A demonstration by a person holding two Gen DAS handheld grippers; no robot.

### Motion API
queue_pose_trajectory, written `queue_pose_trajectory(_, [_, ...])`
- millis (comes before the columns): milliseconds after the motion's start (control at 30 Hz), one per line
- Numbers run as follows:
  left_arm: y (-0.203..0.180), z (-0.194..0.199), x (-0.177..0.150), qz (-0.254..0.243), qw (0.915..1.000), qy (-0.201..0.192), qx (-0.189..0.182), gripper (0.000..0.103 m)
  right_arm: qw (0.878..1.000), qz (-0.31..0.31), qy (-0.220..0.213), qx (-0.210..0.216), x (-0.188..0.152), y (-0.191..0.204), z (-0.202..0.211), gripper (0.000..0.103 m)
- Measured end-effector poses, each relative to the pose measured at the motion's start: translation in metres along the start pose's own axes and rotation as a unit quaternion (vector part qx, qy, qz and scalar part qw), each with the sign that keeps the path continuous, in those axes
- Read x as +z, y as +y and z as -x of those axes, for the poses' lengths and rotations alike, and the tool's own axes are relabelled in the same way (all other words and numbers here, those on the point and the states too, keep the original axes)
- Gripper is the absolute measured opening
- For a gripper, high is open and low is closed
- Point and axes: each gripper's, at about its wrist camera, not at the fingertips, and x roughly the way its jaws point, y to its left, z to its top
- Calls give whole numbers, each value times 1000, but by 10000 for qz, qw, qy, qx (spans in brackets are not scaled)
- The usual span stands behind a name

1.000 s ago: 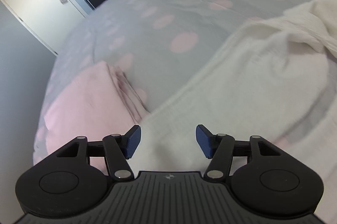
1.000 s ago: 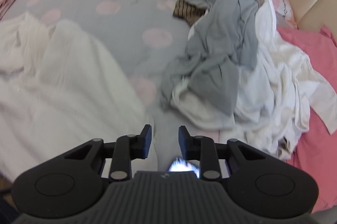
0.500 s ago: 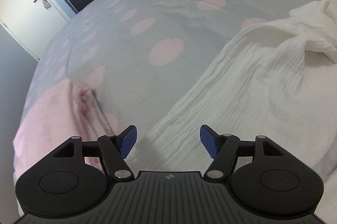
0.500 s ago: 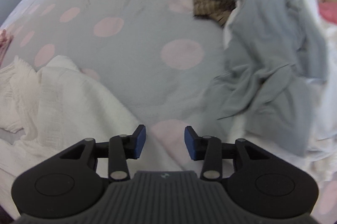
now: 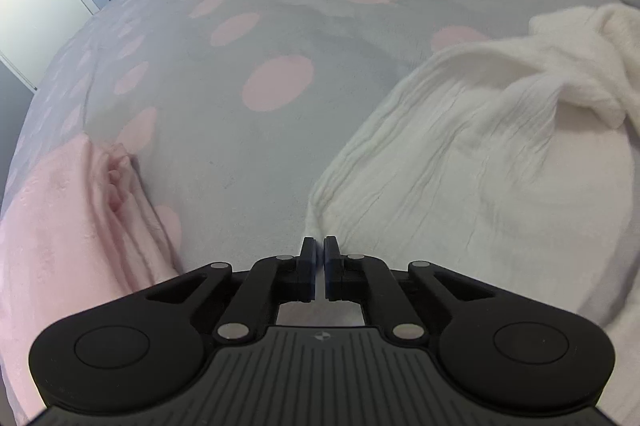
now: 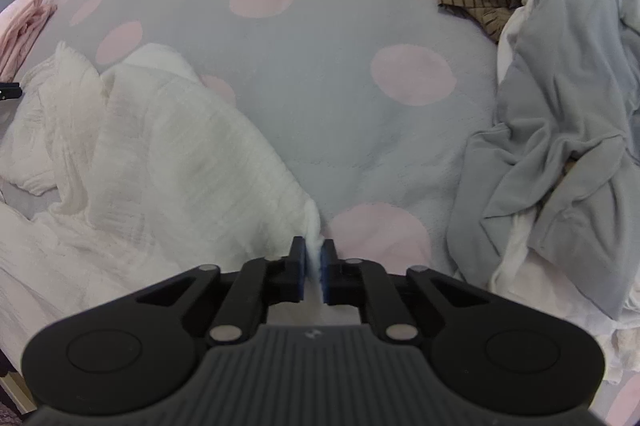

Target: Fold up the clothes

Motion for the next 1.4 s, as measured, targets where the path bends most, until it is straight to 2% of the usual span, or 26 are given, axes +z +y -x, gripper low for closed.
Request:
queue_pose_trajectory(200, [6,66,-17,104,9992,-390,78,0,9993,4,-380,-50,-12,-4,40,4])
queue_pose_trajectory(367, [-1,108,-51,-98,9993,-347,43,0,9978,187,-610,-187,-33,1,71,4])
queue_pose_trajectory(433, [-4,121,-66,-209,9993,-276,-119,0,9974,283,-615,-248,-43,2,80,4])
queue_pose_trajectory(567, [-20,135,-100,-534,9969,69,-582,0,9969,541,-385,-414,-71,7,92,3])
queue_pose_trajectory(700, [-41,136,-127,-927,9896,574,-943,0,9953,775,42,-579,-95,10,85,3])
queue_pose_trajectory(767, [-50,132,-134,-1076,9857,794,-1022,0,9927,898,268,-760,-104,9,79,3])
queue_pose_trajectory(867, [-57,127,-139,-1206,9842,902,-930,0,9892,936,555,-979,-115,1,72,3])
queue_pose_trajectory(967, [-50,127,-133,-926,9871,899,-949,0,9904,809,666,-906,-121,-7,67,4])
queue_pose_trajectory(1033, [-42,133,-126,-724,9883,793,-1083,9,9918,771,577,-837,-121,-8,73,7])
queue_pose_trajectory(1067, [-37,139,-124,-627,9900,627,-1099,20,9925,767,492,-815,-121,-7,79,8])
queue_pose_trajectory(1100, [-33,144,-122,-526,9915,438,-1102,30,9931,763,407,-792,-120,-7,85,13])
queue_pose_trajectory(1133, [-29,150,-121,-426,9927,249,-1105,34,9939,727,310,-774,-119,-8,91,20])
queue_pose_trajectory(1167, [-25,153,-117,-314,9941,60,-1039,38,9947,671,164,-767,-118,-9,99,22])
queue_pose_trajectory(1233, [-22,149,-103,-194,9975,-215,-649,38,9960,474,-134,-747,-113,-14,113,24])
queue_pose_trajectory(1333, [-35,130,-84,-671,9970,-346,-190,38,9943,181,-562,-892,-100,-18,123,24])
queue_pose_trajectory(1400, [-48,115,-72,-1091,9935,-339,0,38,9933,138,-625,-962,-90,-16,119,24])
